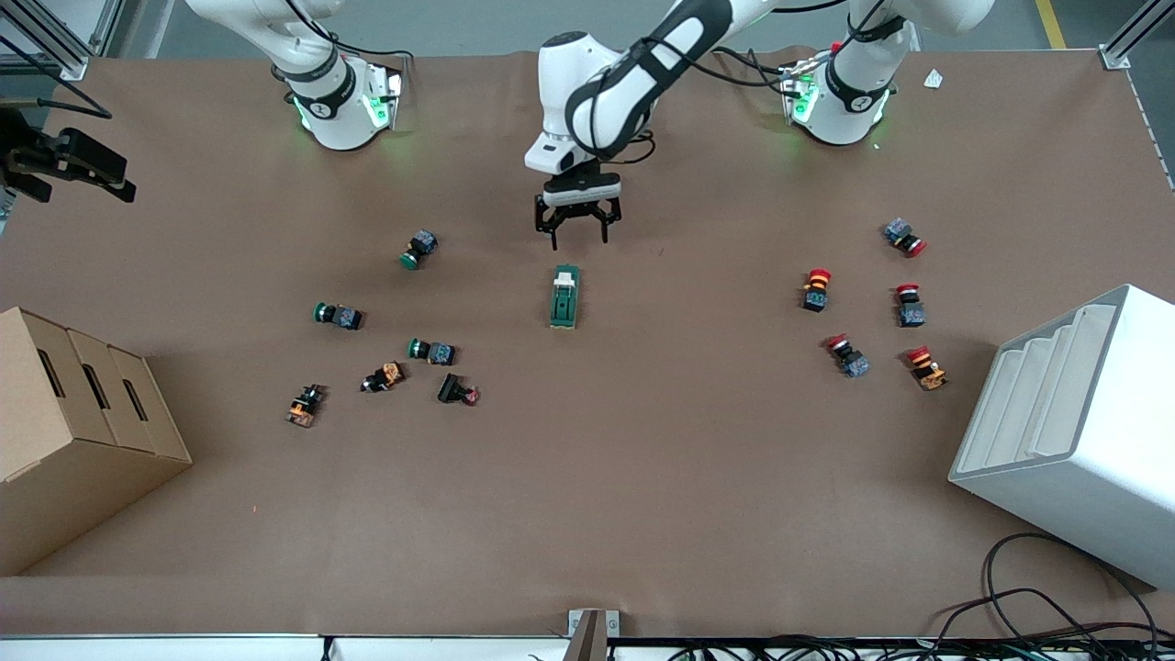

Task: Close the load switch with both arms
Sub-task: 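Move the left gripper over the green load switch and lower it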

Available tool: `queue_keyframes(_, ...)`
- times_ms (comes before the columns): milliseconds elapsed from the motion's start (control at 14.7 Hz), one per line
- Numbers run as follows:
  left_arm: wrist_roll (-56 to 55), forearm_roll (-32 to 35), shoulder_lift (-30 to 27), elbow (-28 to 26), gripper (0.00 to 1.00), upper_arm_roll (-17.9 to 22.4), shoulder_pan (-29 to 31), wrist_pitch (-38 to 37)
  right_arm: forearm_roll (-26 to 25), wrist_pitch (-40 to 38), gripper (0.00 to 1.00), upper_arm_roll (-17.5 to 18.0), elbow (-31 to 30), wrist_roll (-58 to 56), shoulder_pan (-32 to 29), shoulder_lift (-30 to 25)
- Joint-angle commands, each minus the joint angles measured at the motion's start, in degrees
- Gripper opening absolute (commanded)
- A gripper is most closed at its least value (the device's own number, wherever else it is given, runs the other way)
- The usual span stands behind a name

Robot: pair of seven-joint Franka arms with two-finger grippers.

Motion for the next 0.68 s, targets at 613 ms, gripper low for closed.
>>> queue_keyframes(613,-12.21,26.0,10.46,3.15,1.0,0.47,-5.97,-12.21,0.05,3.29,1.0,-0.04,1.27,2.47,0.51,9.12)
